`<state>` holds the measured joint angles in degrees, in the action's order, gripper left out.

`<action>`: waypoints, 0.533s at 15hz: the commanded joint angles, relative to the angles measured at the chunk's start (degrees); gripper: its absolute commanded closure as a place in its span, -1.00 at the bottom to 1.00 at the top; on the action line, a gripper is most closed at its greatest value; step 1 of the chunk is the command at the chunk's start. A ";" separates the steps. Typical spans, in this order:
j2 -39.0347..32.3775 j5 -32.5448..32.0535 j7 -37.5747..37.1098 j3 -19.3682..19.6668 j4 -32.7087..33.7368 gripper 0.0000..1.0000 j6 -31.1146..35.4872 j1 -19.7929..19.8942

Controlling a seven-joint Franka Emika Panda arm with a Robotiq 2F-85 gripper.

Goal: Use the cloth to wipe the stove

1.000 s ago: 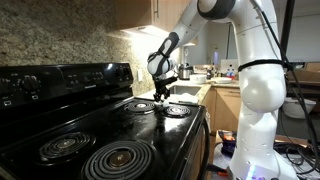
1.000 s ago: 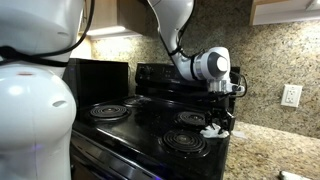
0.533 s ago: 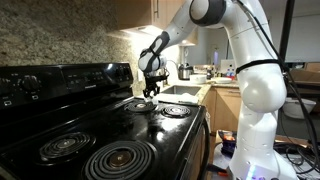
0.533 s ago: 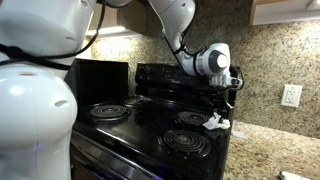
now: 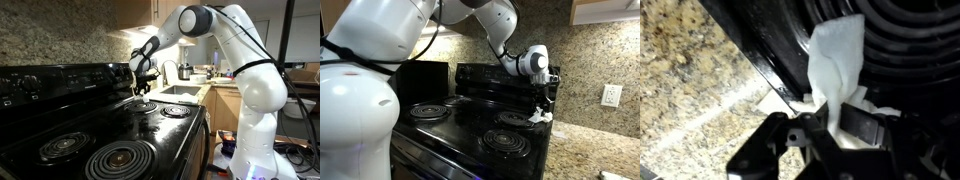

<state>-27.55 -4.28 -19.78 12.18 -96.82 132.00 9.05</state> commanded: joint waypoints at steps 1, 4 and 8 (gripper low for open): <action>-3.44 0.25 -4.98 0.04 6.82 0.84 -1.56 -2.94; -5.37 -0.41 -7.97 0.04 10.14 0.83 -1.33 -5.67; -7.40 -1.34 -10.62 0.38 11.52 0.84 -1.02 -8.66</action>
<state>-33.02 -4.48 -27.48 11.98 -87.47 131.55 1.98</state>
